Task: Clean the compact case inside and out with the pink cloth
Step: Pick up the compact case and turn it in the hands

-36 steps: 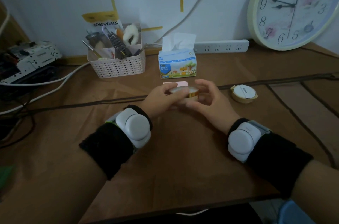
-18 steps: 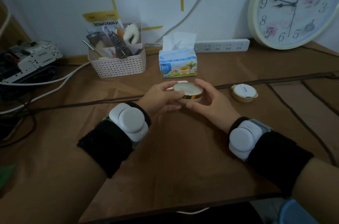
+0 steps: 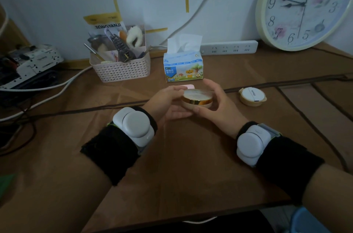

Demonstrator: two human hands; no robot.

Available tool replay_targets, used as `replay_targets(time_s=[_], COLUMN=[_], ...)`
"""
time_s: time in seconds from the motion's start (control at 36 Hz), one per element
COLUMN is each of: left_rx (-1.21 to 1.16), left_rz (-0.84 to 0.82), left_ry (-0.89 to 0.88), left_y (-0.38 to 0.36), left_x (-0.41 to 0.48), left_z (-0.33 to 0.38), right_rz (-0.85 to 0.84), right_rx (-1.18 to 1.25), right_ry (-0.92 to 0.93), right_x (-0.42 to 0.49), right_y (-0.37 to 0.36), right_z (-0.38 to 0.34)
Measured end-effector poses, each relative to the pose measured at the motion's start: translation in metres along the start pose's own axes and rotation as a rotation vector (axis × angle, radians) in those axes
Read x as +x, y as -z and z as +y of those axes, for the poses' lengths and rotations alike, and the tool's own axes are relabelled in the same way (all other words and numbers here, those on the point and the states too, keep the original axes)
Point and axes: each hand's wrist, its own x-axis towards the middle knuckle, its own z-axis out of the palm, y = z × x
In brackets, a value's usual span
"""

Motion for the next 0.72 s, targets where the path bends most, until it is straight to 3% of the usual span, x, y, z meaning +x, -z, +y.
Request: replay_targets(time_s=[0.11, 0.31, 0.72], left_rx=[0.079, 0.017, 0.139], left_rz=[0.040, 0.036, -0.091], left_ry=[0.003, 0.019, -0.054], left_y=[0.003, 0.004, 0.012], left_x=[0.000, 0.001, 0.001], left_z=[-0.001, -0.002, -0.008], right_rz=[-0.028, -0.019, -0.063], right_rx=[0.030, 0.006, 0.057], right_ry=[-0.010, -0.005, -0.052], right_x=[0.000, 0.002, 0.003], right_y=[0.000, 0.000, 0.000], right_z=[0.001, 0.004, 0.007])
